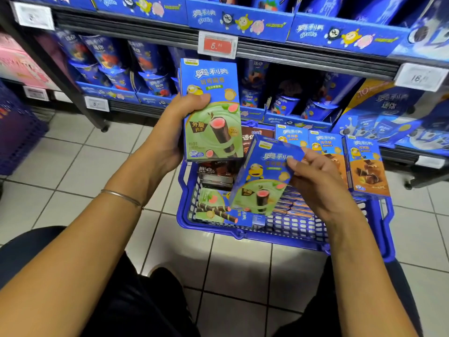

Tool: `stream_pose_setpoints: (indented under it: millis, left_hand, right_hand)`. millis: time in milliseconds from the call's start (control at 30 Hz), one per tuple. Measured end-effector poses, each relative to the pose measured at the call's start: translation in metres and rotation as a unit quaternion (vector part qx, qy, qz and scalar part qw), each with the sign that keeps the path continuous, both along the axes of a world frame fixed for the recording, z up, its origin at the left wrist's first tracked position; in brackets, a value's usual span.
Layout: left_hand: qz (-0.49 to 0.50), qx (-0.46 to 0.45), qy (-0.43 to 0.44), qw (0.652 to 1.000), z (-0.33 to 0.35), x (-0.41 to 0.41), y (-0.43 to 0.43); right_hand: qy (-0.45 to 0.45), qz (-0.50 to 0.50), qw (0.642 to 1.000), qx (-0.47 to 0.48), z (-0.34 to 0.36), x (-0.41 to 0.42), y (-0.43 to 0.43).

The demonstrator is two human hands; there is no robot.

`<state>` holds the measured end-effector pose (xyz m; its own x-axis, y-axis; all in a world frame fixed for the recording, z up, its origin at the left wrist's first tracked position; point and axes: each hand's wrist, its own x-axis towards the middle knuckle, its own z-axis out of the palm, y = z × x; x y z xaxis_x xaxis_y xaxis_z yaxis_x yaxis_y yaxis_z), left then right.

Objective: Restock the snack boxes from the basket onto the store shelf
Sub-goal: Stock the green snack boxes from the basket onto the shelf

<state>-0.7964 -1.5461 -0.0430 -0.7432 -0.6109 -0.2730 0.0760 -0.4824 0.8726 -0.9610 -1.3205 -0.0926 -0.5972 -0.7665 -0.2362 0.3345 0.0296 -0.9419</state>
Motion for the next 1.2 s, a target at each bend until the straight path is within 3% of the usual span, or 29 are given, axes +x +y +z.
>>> stream_pose_setpoints:
  millis: [133, 233, 500, 633, 833, 1000, 1200]
  left_hand:
    - [-0.016, -0.021, -0.017, 1.0, -0.002, -0.001, 0.004]
    - [-0.033, -0.037, -0.024, 0.998, -0.007, -0.005, 0.008]
    - [-0.069, -0.036, -0.024, 0.997, -0.018, -0.012, 0.017]
    - [-0.062, -0.03, -0.025, 0.997, -0.02, -0.011, 0.009]
    - [-0.045, -0.009, -0.047, 0.998, -0.022, 0.001, 0.0]
    - [-0.036, 0.074, -0.06, 0.995, 0.029, 0.014, 0.018]
    - [-0.02, 0.089, -0.052, 0.995, 0.154, 0.023, 0.046]
  right_hand:
    - [-0.082, -0.033, 0.994, -0.064, 0.024, 0.003, -0.016]
    - [-0.134, -0.041, 0.989, -0.046, 0.042, 0.004, -0.031]
    - [-0.066, -0.119, 0.988, 0.066, 0.063, 0.019, -0.079]
    - [-0.17, -0.044, 0.985, -0.008, 0.065, 0.019, -0.078]
    - [-0.12, -0.024, 0.992, -0.03, 0.057, 0.022, -0.085]
    - [-0.146, -0.054, 0.986, 0.066, 0.107, 0.041, -0.087]
    - [-0.173, -0.066, 0.98, 0.071, 0.231, 0.046, -0.066]
